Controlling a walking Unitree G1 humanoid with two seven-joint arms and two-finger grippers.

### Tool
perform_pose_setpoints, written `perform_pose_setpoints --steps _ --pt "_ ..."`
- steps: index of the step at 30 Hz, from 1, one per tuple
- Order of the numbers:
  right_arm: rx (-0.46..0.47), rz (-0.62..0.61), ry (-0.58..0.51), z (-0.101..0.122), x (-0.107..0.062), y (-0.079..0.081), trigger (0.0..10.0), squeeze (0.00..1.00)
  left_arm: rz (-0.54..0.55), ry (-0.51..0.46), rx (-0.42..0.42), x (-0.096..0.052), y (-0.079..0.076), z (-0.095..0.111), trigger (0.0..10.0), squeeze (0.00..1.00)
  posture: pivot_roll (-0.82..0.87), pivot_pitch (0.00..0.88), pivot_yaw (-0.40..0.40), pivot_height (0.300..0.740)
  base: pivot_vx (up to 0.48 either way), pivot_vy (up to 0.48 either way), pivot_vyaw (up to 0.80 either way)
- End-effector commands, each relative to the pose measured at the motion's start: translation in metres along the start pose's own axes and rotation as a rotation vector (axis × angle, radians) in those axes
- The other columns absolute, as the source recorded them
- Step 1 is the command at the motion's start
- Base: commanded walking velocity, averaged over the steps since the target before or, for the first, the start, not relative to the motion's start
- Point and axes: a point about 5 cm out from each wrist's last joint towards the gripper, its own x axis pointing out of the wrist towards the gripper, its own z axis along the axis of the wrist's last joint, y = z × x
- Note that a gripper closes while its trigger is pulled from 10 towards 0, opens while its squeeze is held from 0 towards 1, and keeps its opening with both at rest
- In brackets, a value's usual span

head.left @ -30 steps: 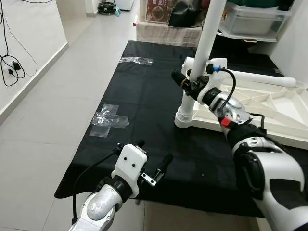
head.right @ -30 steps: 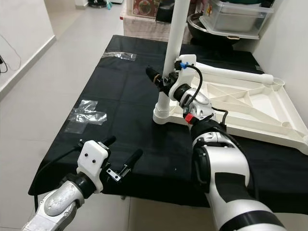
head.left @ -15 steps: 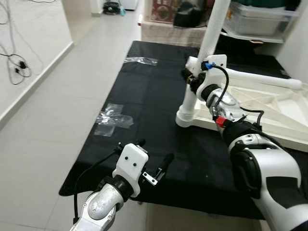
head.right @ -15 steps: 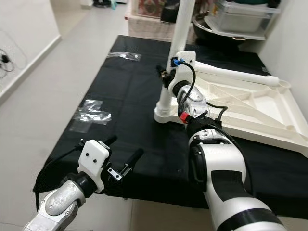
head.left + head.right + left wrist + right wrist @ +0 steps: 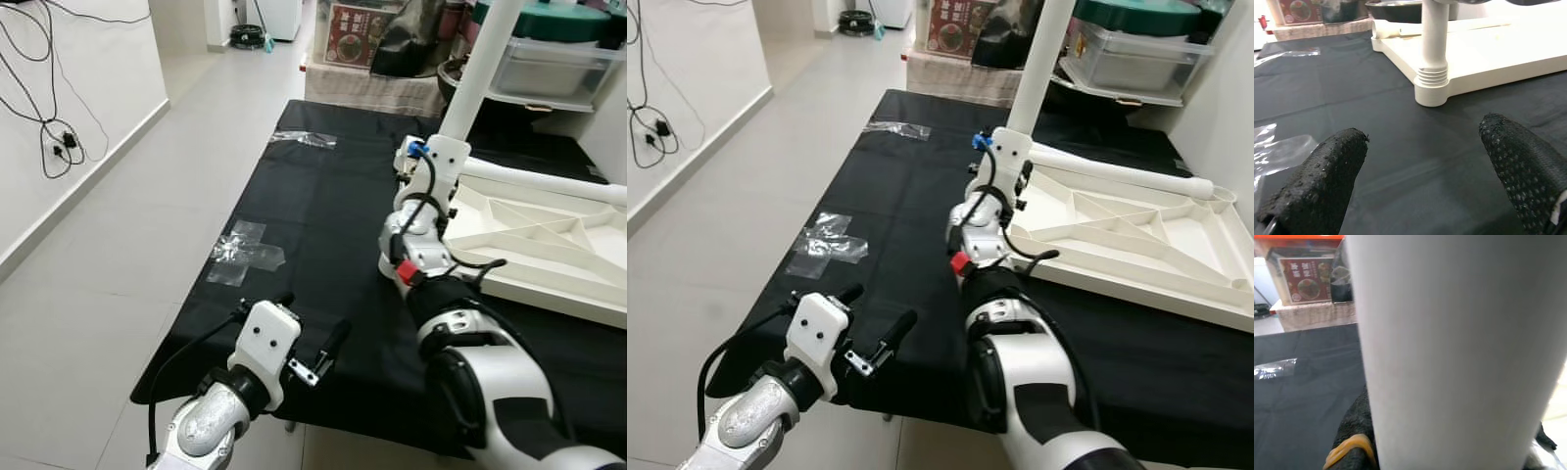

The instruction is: Building children table

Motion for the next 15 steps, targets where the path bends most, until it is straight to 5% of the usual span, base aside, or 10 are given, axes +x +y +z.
perform_pose_setpoints --steps 1,2,3,8,9,13,15 --pt "0.041 0.083 -0.003 -0.01 -0.01 0.008 10.0 0.0 -0.002 0.002 -0.003 0.0 -0.003 -0.001 10.0 0.0 0.1 0.108 -0.093 0.74 0.0 0.0 0.0" --pt "0.041 0.083 -0.003 -0.01 -0.01 0.008 10.0 0.0 -0.002 0.002 -0.003 0.0 -0.003 -0.001 10.0 0.0 0.1 0.108 -0.093 0.74 0.0 0.0 0.0" --pt "0.056 0.153 -0.038 -0.009 -0.01 0.007 10.0 1.0 0.0 0.002 -0.004 0.0 -0.003 -0.002 10.0 0.0 0.1 0.109 -0.092 0.74 0.0 0.0 0.0" --pt "0.038 0.204 -0.044 -0.012 0.0 -0.009 10.0 1.0 0.008 -0.003 -0.01 0.001 -0.002 -0.001 10.0 0.0 0.1 0.108 -0.096 0.74 0.0 0.0 0.0" --pt "0.029 0.239 -0.064 -0.012 0.003 -0.015 10.0 0.0 0.004 -0.005 -0.007 0.002 -0.002 0.0 10.0 0.0 0.1 0.109 -0.094 0.74 0.0 0.0 0.0" --pt "0.05 0.392 -0.053 -0.014 0.007 -0.021 10.0 0.0 0.0 -0.004 -0.004 0.002 -0.003 -0.001 10.0 0.0 0.09 0.11 -0.086 0.74 0.0 0.0 0.0" --pt "0.106 0.663 0.008 -0.017 0.01 -0.024 10.0 0.0 -0.001 -0.001 -0.005 0.001 -0.003 -0.002 10.0 0.0 0.1 0.11 -0.088 0.74 0.0 0.0 0.0"
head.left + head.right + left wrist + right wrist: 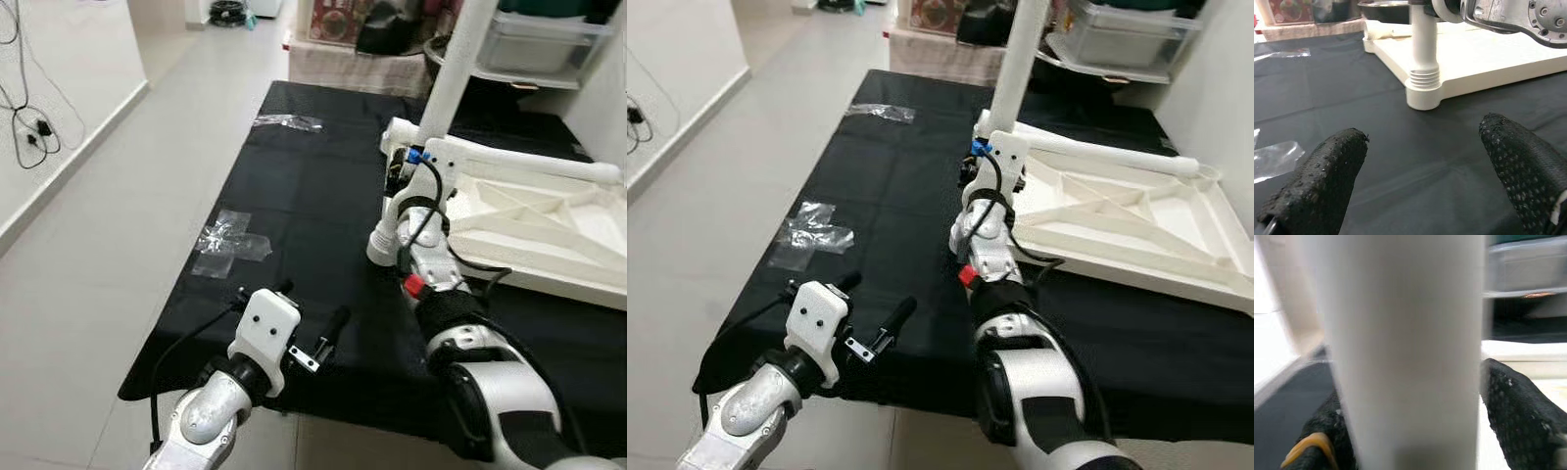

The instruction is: Building children table

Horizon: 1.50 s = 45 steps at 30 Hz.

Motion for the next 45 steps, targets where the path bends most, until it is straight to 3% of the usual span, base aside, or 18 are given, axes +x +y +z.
perform_pose_setpoints --steps 1,3,5,6,7,10,16,18,24,25,29,32,35,36,39,45 --pt "0.061 0.195 0.039 -0.003 0.0 -0.003 10.0 0.0 -0.007 0.007 0.0 0.0 -0.003 -0.003 10.0 0.0 0.1 0.11 -0.088 0.74 0.0 0.0 0.0" --pt "0.069 0.383 0.071 -0.002 0.0 -0.01 10.0 0.0 -0.006 0.007 -0.002 0.0 -0.002 -0.003 10.0 0.0 0.1 0.11 -0.087 0.74 0.0 0.0 0.0" --pt "0.069 0.383 0.071 -0.002 0.0 -0.01 10.0 0.0 -0.006 0.007 -0.002 0.0 -0.002 -0.003 10.0 0.0 0.1 0.11 -0.087 0.74 0.0 0.0 0.0" --pt "0.087 0.534 0.114 -0.002 0.0 -0.01 10.0 0.0 -0.006 0.007 0.0 0.0 -0.002 -0.003 10.0 0.0 0.1 0.106 -0.089 0.74 0.0 0.0 0.0" --pt "0.087 0.534 0.114 -0.002 0.0 -0.01 10.0 0.0 -0.006 0.007 0.0 0.0 -0.002 -0.003 10.0 0.0 0.1 0.106 -0.089 0.74 0.0 0.0 0.0" --pt "0.123 0.873 0.214 0.002 -0.005 -0.003 10.0 0.0 -0.007 0.004 0.004 0.0 -0.002 -0.002 10.0 0.0 0.12 0.102 -0.098 0.74 0.0 0.0 0.0" --pt "0.142 0.979 0.246 0.006 -0.004 0.009 10.0 0.0 -0.004 0.005 0.008 -0.002 -0.002 -0.001 10.0 0.0 0.13 0.1 -0.105 0.74 0.0 0.0 0.0" --pt "0.127 1.094 0.246 0.014 -0.005 0.023 10.0 0.0 -0.002 0.005 0.012 -0.004 -0.002 0.0 10.0 0.0 0.14 0.097 -0.112 0.74 0.0 0.0 0.0" --pt "0.158 1.256 0.206 0.026 -0.008 0.036 10.0 0.0 -0.003 0.006 0.014 -0.004 -0.002 0.0 10.0 0.0 0.14 0.091 -0.11 0.74 0.0 0.0 0.0" --pt "0.182 1.323 0.198 0.029 -0.01 0.041 0.0 0.0 -0.006 0.005 0.012 -0.003 -0.003 0.0 10.0 0.0 0.14 0.086 -0.11 0.74 0.0 0.0 0.0" --pt "0.225 1.438 0.189 0.03 -0.016 0.043 0.0 0.0 -0.013 0.003 0.011 -0.002 -0.005 -0.001 10.0 0.0 0.14 0.082 -0.108 0.74 0.0 0.0 0.0" --pt "0.199 1.403 0.183 0.025 -0.016 0.043 0.0 0.0 -0.013 0.002 0.012 -0.001 -0.005 -0.001 10.0 0.0 0.13 0.075 -0.108 0.74 0.0 0.0 0.0" --pt "0.143 1.229 0.184 0.015 -0.011 0.042 0.0 0.0 -0.014 0.0 0.012 0.0 -0.004 -0.001 10.0 0.0 0.13 0.072 -0.102 0.74 0.0 0.0 0.0" --pt "0.143 1.229 0.184 0.015 -0.011 0.042 0.0 0.0 -0.014 0.0 0.012 0.0 -0.004 -0.001 10.0 0.0 0.13 0.072 -0.102 0.74 0.0 0.0 0.0" --pt "0.077 1.023 0.163 0.007 -0.006 0.04 0.0 0.0 -0.022 -0.003 0.013 0.002 -0.004 -0.002 10.0 0.0 0.12 0.077 -0.096 0.74 0.0 0.0 0.0" --pt "0.067 0.844 0.129 0.007 -0.002 0.036 0.0 0.0 -0.027 -0.009 0.013 0.004 -0.005 -0.001 10.0 0.0 0.11 0.078 -0.089 0.74 0.0 0.0 0.0"
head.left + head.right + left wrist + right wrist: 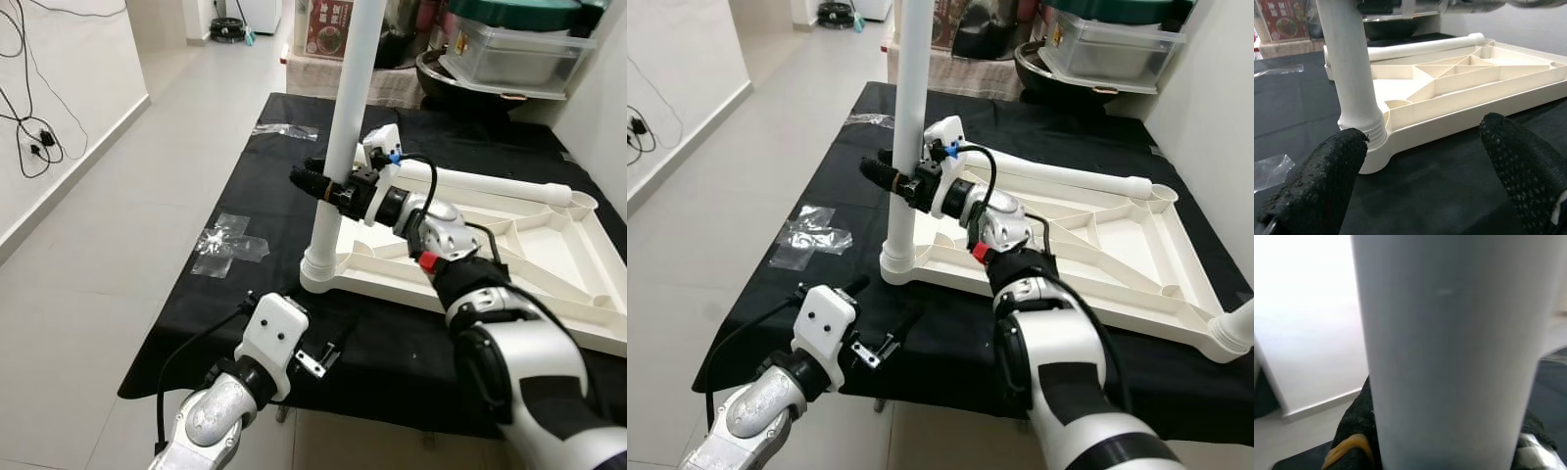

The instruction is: Building children table

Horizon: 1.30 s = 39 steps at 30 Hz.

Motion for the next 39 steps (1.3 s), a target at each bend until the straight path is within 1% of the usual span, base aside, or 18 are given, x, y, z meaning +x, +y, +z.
perform_pose_setpoints --steps 1,2,5,7,10,12,21,22,23,24,27,28,31,34,35,36,37,39 --pt "0.011 -0.126 -0.005 -0.004 -0.008 -0.008 0.0 0.0 -0.005 0.005 -0.003 0.0 -0.001 -0.003 10.0 0.0 0.11 0.078 -0.089 0.74 0.0 0.0 0.0" --pt "0.011 -0.126 -0.005 -0.004 -0.008 -0.008 0.0 0.0 -0.005 0.005 -0.003 0.0 -0.001 -0.003 10.0 0.0 0.11 0.078 -0.089 0.74 0.0 0.0 0.0" --pt "-0.108 -0.797 0.085 -0.016 -0.027 -0.026 0.0 0.0 0.001 0.015 -0.006 -0.002 0.001 -0.005 10.0 0.0 0.1 0.088 -0.084 0.74 0.0 0.0 0.0" --pt "-0.108 -0.797 0.085 -0.016 -0.027 -0.026 0.0 0.0 0.001 0.015 -0.006 -0.002 0.001 -0.005 10.0 0.0 0.1 0.088 -0.084 0.74 0.0 0.0 0.0" --pt "-0.12 -1.157 0.055 -0.016 -0.044 -0.021 0.0 0.0 0.002 0.019 -0.006 -0.003 0.0 -0.006 10.0 0.0 0.1 0.092 -0.082 0.74 0.0 0.0 0.0" --pt "-0.071 -1.271 0.027 -0.017 -0.045 -0.014 0.0 0.0 0.001 0.019 -0.009 -0.003 -0.001 -0.006 10.0 0.0 0.1 0.093 -0.087 0.74 0.0 0.0 0.0" --pt "-0.047 -1.304 0.021 -0.019 -0.044 -0.011 0.0 0.0 0.001 0.018 -0.01 -0.003 -0.001 -0.005 10.0 0.0 0.11 0.097 -0.088 0.74 0.0 0.0 0.0" --pt "-0.032 -1.216 -0.025 -0.019 -0.032 -0.005 10.0 0.0 0.003 0.02 -0.01 -0.003 -0.001 -0.006 10.0 0.0 0.11 0.102 -0.087 0.74 0.0 0.0 0.0" --pt "-0.055 -1.152 -0.054 -0.017 -0.024 0.0 10.0 0.0 0.004 0.021 -0.01 -0.003 0.0 -0.006 10.0 0.0 0.1 0.102 -0.089 0.74 0.0 0.0 0.0" --pt "-0.069 -1.076 -0.091 -0.015 -0.019 0.004 10.0 1.0 0.005 0.022 -0.011 -0.003 0.0 -0.006 10.0 0.0 0.1 0.103 -0.086 0.74 0.0 0.0 0.0" --pt "-0.111 -1.022 -0.141 -0.009 -0.023 0.001 10.0 1.0 0.004 0.02 -0.013 -0.003 -0.001 -0.006 10.0 0.0 0.1 0.102 -0.088 0.74 0.0 0.0 0.0" --pt "-0.099 -0.961 -0.145 -0.009 -0.024 -0.001 10.0 0.0 0.004 0.019 -0.014 -0.003 -0.001 -0.006 10.0 0.0 0.1 0.105 -0.09 0.74 0.0 0.0 0.0" --pt "-0.08 -0.897 -0.141 -0.009 -0.025 -0.003 10.0 0.0 0.004 0.019 -0.015 -0.003 -0.001 -0.005 10.0 0.0 0.1 0.105 -0.09 0.74 0.0 0.0 0.0" --pt "0.073 -0.425 -0.001 -0.028 -0.021 0.002 10.0 0.0 0.003 0.018 -0.019 -0.003 -0.001 -0.006 10.0 0.0 0.1 0.104 -0.089 0.74 0.0 0.0 0.0" --pt "0.073 -0.425 -0.001 -0.028 -0.021 0.002 10.0 0.0 0.003 0.018 -0.019 -0.003 -0.001 -0.006 10.0 0.0 0.1 0.104 -0.089 0.74 0.0 0.0 0.0" --pt "0.115 -0.227 0.034 -0.033 -0.024 0.006 10.0 0.0 0.004 0.017 -0.02 -0.003 -0.002 -0.006 10.0 0.0 0.1 0.104 -0.09 0.74 0.0 0.0 0.0" --pt "0.115 -0.227 0.034 -0.033 -0.024 0.006 10.0 0.0 0.004 0.017 -0.02 -0.003 -0.002 -0.006 10.0 0.0 0.1 0.104 -0.09 0.74 0.0 0.0 0.0" --pt "0.159 0.01 0.053 -0.035 -0.031 0.01 10.0 0.0 0.003 0.016 -0.02 -0.003 -0.002 -0.006 10.0 0.0 0.1 0.102 -0.093 0.74 0.0 0.0 0.0"
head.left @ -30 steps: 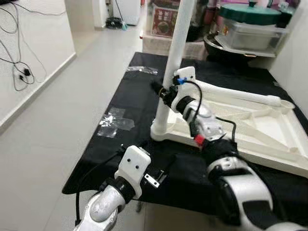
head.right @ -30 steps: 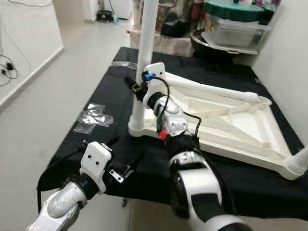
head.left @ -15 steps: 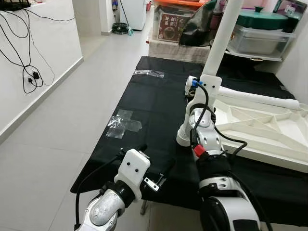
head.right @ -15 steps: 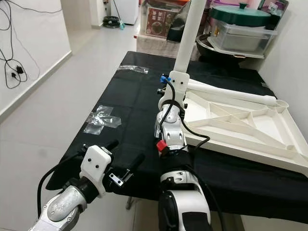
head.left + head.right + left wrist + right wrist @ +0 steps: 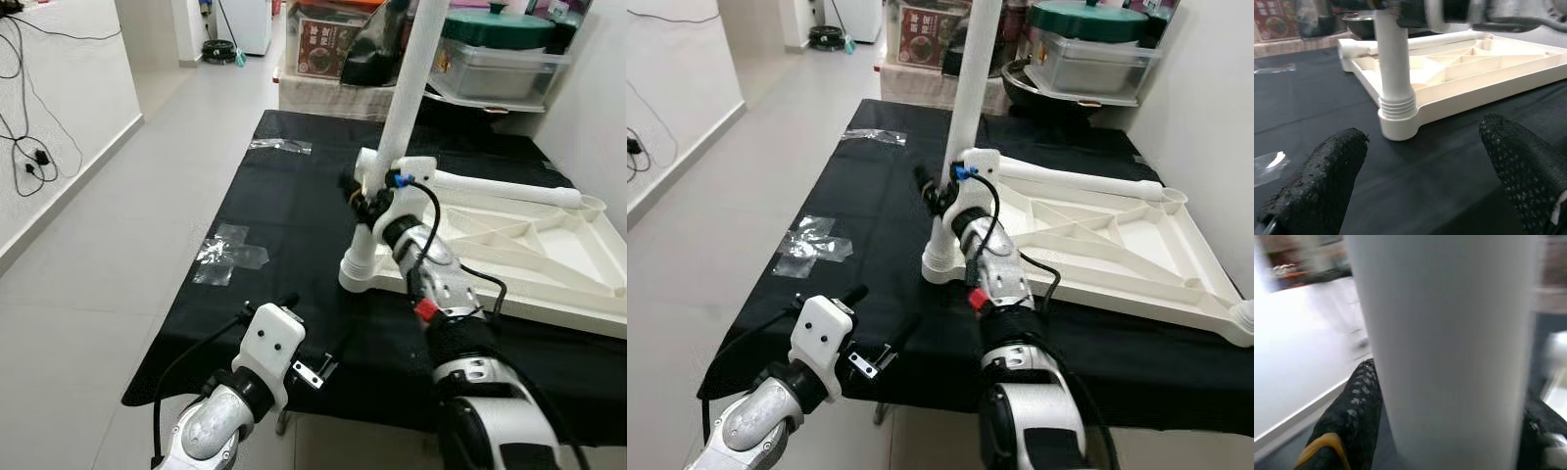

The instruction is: Building children table

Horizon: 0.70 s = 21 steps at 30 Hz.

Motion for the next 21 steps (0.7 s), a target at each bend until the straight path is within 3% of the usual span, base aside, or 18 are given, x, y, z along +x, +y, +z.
perform_pose_setpoints --steps 1,6,8,15,16,17,21 --pt "0.081 0.246 0.062 -0.015 0.001 0.016 10.0 0.0 -0.005 0.008 -0.008 0.001 -0.003 -0.002 10.0 0.0 0.1 0.102 -0.093 0.74 0.0 0.0 0.0" --pt "0.059 0.365 0.098 -0.013 0.003 0.017 10.0 0.0 -0.001 0.007 -0.006 0.0 -0.002 -0.002 10.0 0.0 0.12 0.099 -0.101 0.74 0.0 0.0 0.0" --pt "0.12 0.497 0.071 -0.003 0.011 0.025 10.0 0.0 0.007 0.007 -0.003 -0.001 -0.001 -0.001 10.0 0.0 0.12 0.096 -0.103 0.74 0.0 0.0 0.0" --pt "0.172 0.605 0.024 0.009 0.021 0.034 10.0 0.0 0.005 0.007 0.002 -0.002 -0.001 -0.002 10.0 0.0 0.13 0.089 -0.108 0.74 0.0 0.0 0.0" --pt "0.165 0.645 0.032 0.01 0.023 0.037 8.9 0.0 0.005 0.006 0.002 -0.001 -0.002 -0.001 10.0 0.0 0.13 0.084 -0.111 0.74 0.0 0.0 0.0" --pt "0.158 0.695 0.055 0.007 0.023 0.042 0.0 0.0 0.007 0.007 0.003 -0.002 -0.001 -0.001 10.0 0.0 0.13 0.079 -0.11 0.74 0.0 0.0 0.0" --pt "0.063 0.67 0.124 -0.004 0.024 0.046 0.0 0.0 0.009 0.01 0.007 -0.002 0.0 -0.002 10.0 0.0 0.13 0.071 -0.106 0.74 0.0 0.0 0.0"
